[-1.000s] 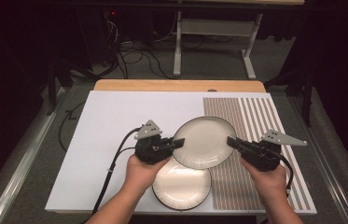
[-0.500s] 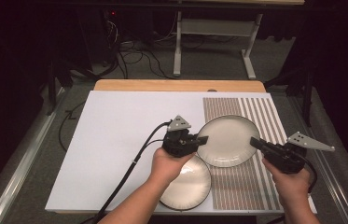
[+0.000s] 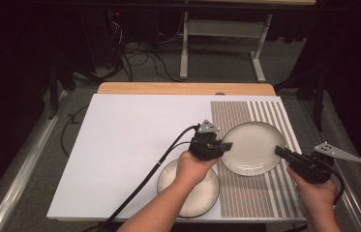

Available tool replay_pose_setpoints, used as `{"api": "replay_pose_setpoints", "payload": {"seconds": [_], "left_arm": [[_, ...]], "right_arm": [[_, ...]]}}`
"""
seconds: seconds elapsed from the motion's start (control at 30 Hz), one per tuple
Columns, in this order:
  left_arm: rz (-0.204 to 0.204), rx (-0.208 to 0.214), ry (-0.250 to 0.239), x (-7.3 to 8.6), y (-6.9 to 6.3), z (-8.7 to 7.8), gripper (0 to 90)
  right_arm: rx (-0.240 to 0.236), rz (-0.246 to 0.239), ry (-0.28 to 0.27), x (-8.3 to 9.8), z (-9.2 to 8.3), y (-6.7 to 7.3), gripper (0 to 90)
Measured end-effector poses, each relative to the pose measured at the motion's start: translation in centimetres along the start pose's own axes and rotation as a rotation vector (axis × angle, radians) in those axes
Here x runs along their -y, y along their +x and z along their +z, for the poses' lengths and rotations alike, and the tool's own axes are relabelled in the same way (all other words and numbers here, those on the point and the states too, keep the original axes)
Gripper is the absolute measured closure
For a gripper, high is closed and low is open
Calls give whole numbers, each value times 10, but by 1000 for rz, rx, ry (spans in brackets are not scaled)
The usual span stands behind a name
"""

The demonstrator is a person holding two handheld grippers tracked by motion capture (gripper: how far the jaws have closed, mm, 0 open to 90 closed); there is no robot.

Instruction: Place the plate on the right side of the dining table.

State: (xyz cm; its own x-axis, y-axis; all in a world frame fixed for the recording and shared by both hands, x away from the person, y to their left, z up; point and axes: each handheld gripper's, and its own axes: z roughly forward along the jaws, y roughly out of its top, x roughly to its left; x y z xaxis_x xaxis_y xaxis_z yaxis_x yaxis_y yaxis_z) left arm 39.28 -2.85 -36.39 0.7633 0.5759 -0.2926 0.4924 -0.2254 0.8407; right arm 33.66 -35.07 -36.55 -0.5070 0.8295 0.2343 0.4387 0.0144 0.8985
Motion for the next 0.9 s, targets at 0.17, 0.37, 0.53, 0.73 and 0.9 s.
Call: {"api": "replay_pose_setpoints", "payload": {"seconds": [0.17,0.37,0.53,0.73,0.9], "left_arm": [[-9,-2,12,-2,-2,15,770],[-29,-13,15,-3,-4,31,761],[-46,-20,17,-2,-2,40,752],[-49,-28,26,-1,-1,48,743],[-54,-37,33,1,-2,52,740]], "right_arm": [[29,14,3,5,-4,-11,875],[56,25,4,6,-6,-21,876],[74,14,10,6,-6,-24,876],[94,17,21,7,-5,-27,876],[97,20,27,9,-4,-29,875]]}}
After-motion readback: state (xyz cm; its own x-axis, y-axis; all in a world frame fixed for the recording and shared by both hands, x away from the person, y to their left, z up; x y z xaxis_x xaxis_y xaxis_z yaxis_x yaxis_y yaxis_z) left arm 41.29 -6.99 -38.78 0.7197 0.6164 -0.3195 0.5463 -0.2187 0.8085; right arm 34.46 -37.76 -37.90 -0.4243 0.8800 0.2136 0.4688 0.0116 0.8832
